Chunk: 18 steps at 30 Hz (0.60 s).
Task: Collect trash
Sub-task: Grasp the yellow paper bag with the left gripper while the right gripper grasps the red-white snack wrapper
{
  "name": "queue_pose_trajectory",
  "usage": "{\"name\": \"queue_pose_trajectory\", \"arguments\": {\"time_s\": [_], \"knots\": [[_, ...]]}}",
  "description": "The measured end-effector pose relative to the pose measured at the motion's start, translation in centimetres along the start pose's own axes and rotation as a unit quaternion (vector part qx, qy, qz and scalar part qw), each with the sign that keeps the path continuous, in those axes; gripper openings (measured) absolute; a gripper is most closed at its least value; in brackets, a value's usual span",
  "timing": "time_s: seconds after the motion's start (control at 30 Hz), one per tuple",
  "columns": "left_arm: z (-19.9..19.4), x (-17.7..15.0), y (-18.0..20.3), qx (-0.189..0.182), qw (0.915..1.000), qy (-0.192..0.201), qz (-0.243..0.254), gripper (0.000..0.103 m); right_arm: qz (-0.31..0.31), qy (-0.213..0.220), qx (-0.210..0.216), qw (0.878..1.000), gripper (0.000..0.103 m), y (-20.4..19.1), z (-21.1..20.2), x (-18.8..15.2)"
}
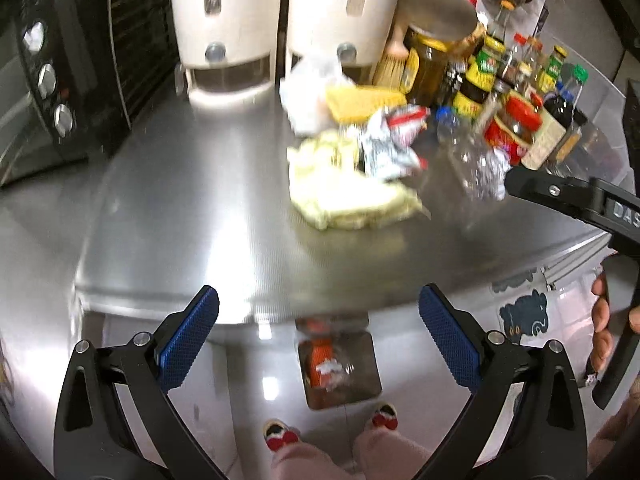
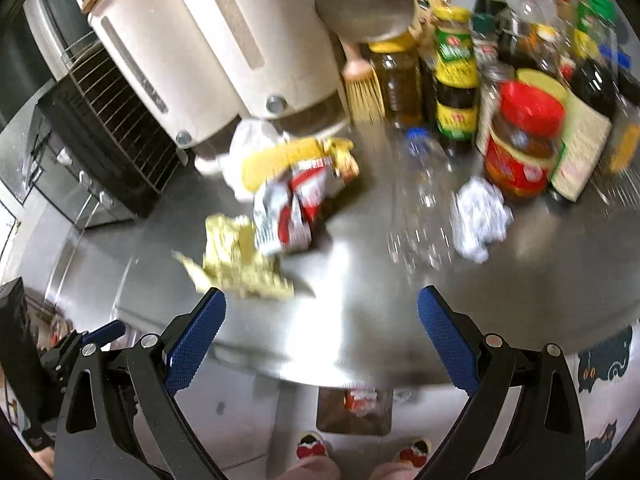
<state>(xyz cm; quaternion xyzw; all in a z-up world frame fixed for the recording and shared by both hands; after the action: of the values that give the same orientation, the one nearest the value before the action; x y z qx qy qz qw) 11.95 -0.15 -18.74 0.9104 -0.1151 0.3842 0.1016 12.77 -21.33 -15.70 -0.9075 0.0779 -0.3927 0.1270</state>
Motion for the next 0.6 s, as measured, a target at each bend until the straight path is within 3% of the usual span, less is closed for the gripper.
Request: {"name": "queue_pose_trajectory", "arguments": {"time_s": [0.27,0.4,0.6], "knots": [[2.7,3.4,-0.4,-0.005,0.9999,0.009,-0.003,0.094,0.007,-0.018,0.012,1.0,0.096,-1.4,5.4,4.2],[4.4,4.2,-0.3,-0.004,1.0,0.004,0.0,0.094,0.02,-0.044,0.01,0.999,0.095,-1.7,8.6,4.6],[7.1,4.5,-0.2,-0.01,0.9998,-0.016,0.009,0.084,0.047,-0.084,0.018,0.995,0.09,-2.1,12.3,4.2]]}}
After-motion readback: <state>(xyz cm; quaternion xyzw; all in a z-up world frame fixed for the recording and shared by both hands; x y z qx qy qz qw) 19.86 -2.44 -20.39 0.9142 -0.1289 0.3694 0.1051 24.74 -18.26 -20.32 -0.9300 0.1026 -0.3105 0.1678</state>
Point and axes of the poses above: each gripper's, at about its wrist camera, not at the fingertips, and z roughly the way its jaws point, y to its right, x to its top, the point moved 1 cm from there along z, roughly the way its jaws point, and after that the axes turned 12 degrees about y, right-handed, at the moved point
